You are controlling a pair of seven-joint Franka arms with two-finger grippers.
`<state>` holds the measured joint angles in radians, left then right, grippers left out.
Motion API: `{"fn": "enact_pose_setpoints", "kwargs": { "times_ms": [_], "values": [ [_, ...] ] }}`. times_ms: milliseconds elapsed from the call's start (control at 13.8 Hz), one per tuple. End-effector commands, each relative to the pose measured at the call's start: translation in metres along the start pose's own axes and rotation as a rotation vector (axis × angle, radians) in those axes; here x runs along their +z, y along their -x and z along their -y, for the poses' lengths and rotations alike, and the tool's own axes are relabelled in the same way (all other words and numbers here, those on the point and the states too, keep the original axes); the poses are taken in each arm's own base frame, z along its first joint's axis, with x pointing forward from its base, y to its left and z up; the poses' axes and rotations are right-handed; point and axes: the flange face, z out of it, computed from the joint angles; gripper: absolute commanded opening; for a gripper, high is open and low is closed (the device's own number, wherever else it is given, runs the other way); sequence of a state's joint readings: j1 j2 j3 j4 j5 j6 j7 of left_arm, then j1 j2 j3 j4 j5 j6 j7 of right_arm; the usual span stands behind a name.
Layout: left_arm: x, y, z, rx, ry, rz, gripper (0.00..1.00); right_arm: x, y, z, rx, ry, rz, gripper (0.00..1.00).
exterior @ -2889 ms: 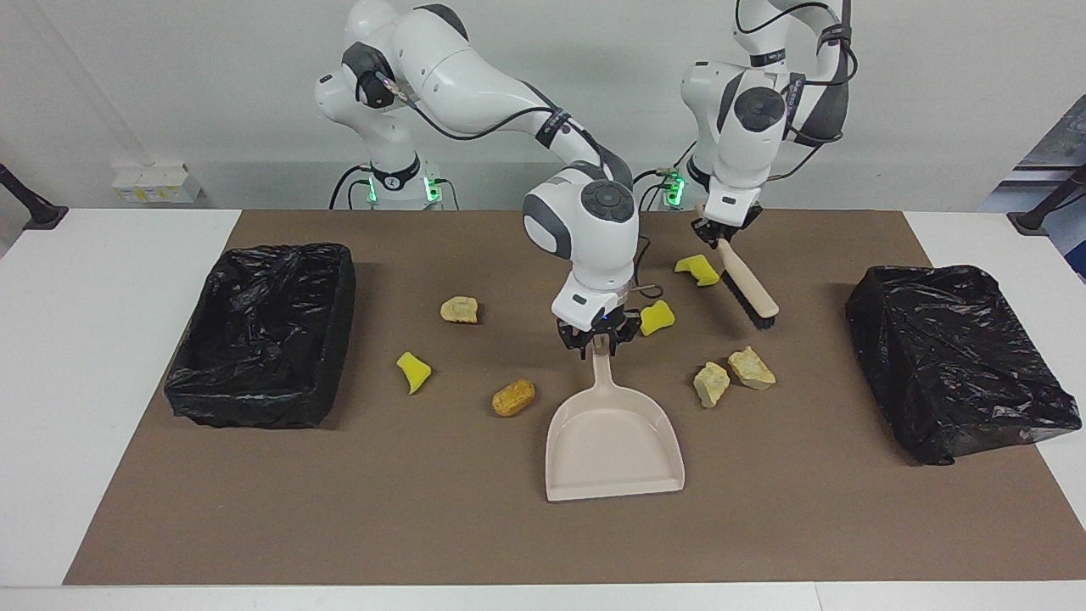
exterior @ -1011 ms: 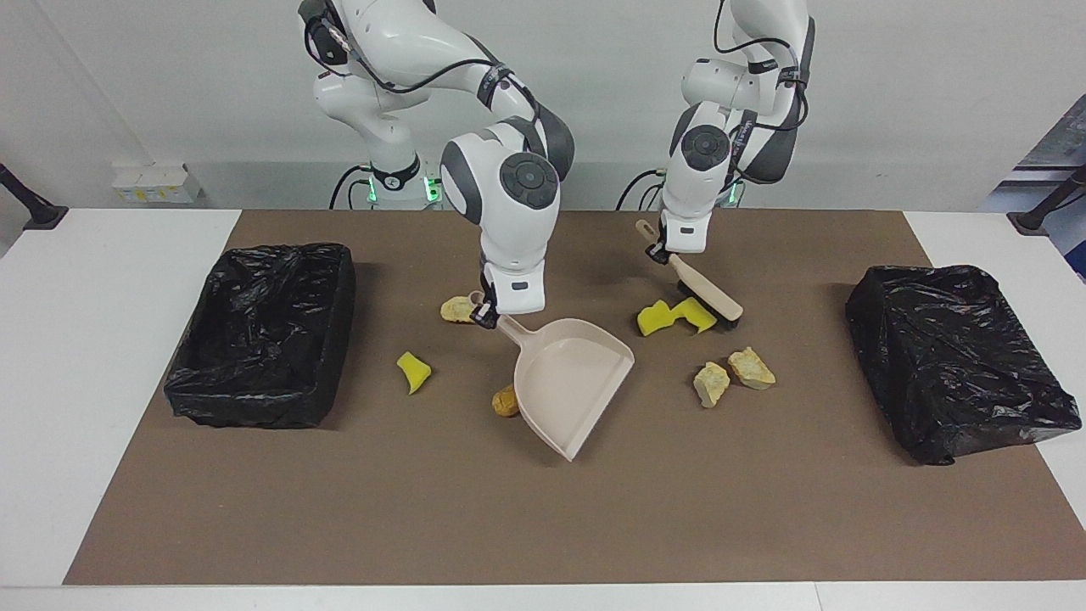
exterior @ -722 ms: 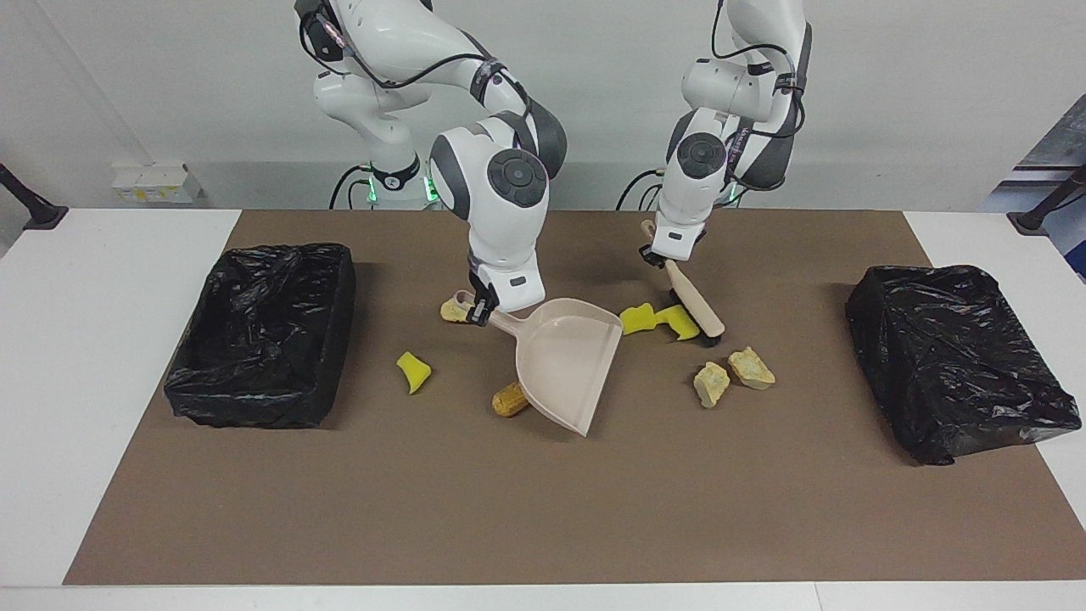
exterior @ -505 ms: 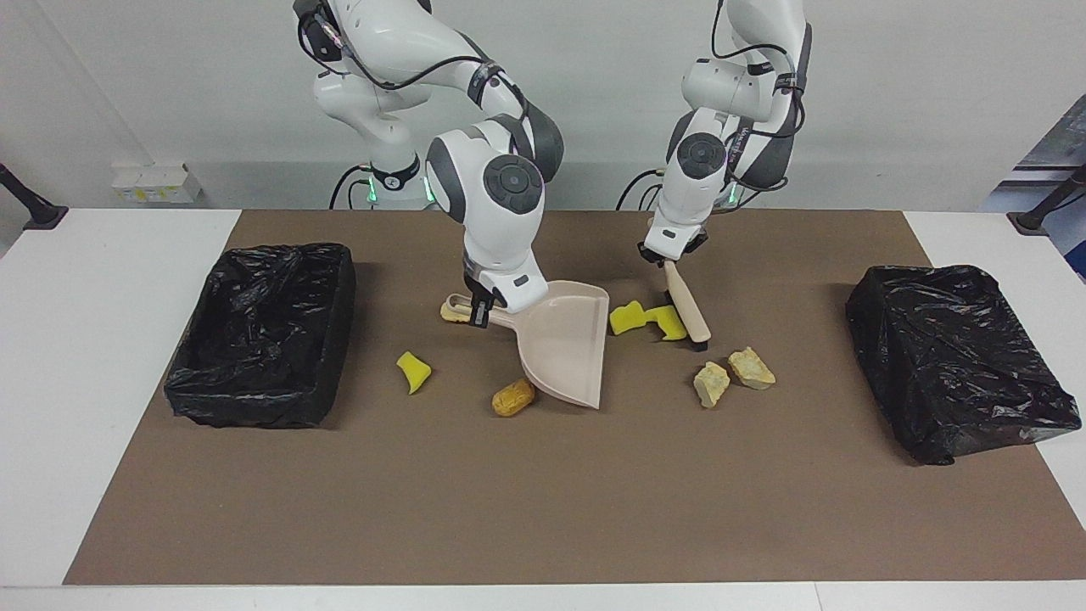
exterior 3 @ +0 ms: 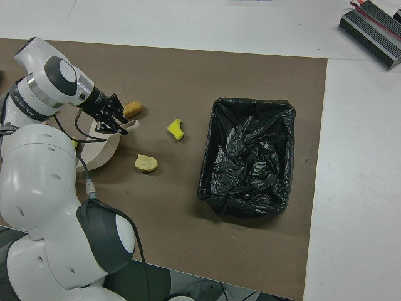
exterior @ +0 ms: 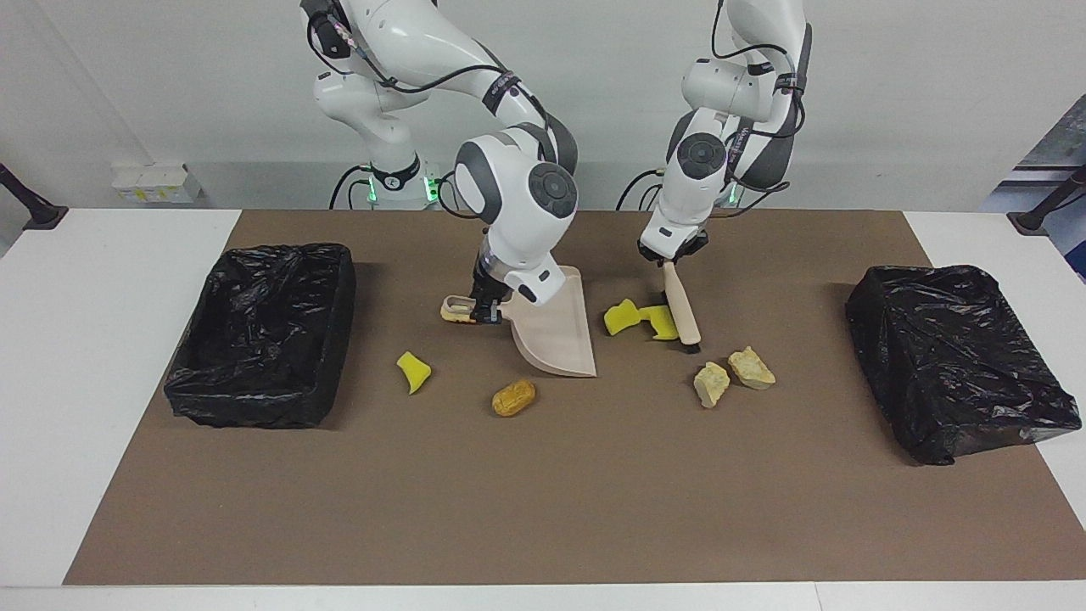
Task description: Sweep and dump trash in bin
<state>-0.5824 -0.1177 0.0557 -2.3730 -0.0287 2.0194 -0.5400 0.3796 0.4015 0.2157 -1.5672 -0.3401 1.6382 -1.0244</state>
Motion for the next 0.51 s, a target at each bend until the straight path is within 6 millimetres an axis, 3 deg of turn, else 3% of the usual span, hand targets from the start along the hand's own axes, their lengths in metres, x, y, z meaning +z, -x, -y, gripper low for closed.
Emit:
{"fn": "enact_pose_setpoints", "kwargs": {
  "times_ms": [0,217,433],
  "values": [
    [-0.004,0.002,-0.004,0.079,0.013,-0.009,0.00,0.012,-0.014,0.012,0.061,0.054,0.002,0.00],
    [-0.005,0.006,-0.013,0.191,0.014,-0.026,0.00,0.014,-0.018,0.006,0.068,0.095,-0.017,0.00],
    [-0.012,0.020,-0.047,0.258,0.037,-0.095,0.00,0.025,-0.021,0.005,0.062,0.083,-0.031,0.00]
  ]
}}
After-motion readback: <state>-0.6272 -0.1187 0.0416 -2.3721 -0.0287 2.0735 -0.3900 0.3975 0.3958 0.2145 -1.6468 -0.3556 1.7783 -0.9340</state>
